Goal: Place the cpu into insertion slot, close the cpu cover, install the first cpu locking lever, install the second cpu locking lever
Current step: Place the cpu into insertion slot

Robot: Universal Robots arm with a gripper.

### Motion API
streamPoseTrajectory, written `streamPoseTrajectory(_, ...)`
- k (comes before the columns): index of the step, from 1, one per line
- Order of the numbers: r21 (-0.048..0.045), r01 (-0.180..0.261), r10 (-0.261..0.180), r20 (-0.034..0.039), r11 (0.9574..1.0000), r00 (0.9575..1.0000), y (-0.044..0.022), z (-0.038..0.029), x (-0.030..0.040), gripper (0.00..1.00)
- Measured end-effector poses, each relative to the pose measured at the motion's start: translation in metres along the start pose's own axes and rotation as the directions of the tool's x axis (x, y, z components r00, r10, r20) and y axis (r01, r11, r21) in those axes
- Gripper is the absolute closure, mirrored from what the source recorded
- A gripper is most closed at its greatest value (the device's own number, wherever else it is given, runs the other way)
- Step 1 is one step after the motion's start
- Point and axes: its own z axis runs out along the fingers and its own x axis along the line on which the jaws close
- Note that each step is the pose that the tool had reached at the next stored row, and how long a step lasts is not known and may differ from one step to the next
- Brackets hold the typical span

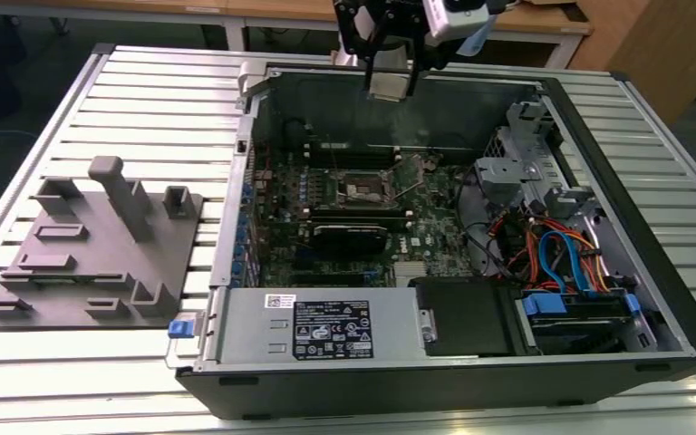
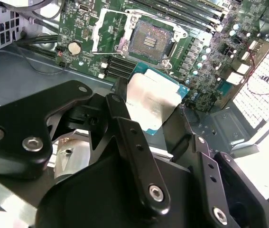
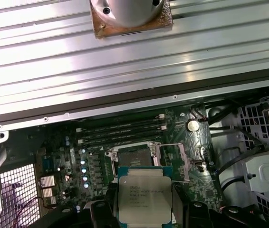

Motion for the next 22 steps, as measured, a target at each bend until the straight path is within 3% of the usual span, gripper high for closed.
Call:
streamPoseTrajectory(11, -0.0008, -0.036, 0.036, 0.0032, 0.9994, 0.9994, 0.0000, 0.0001, 0.0000, 0.46)
streamPoseTrajectory(22, -0.0008, -0.038, 0.038, 0.0034, 0.9993, 0.9993, 0.0000, 0.0001, 0.0000, 0.46)
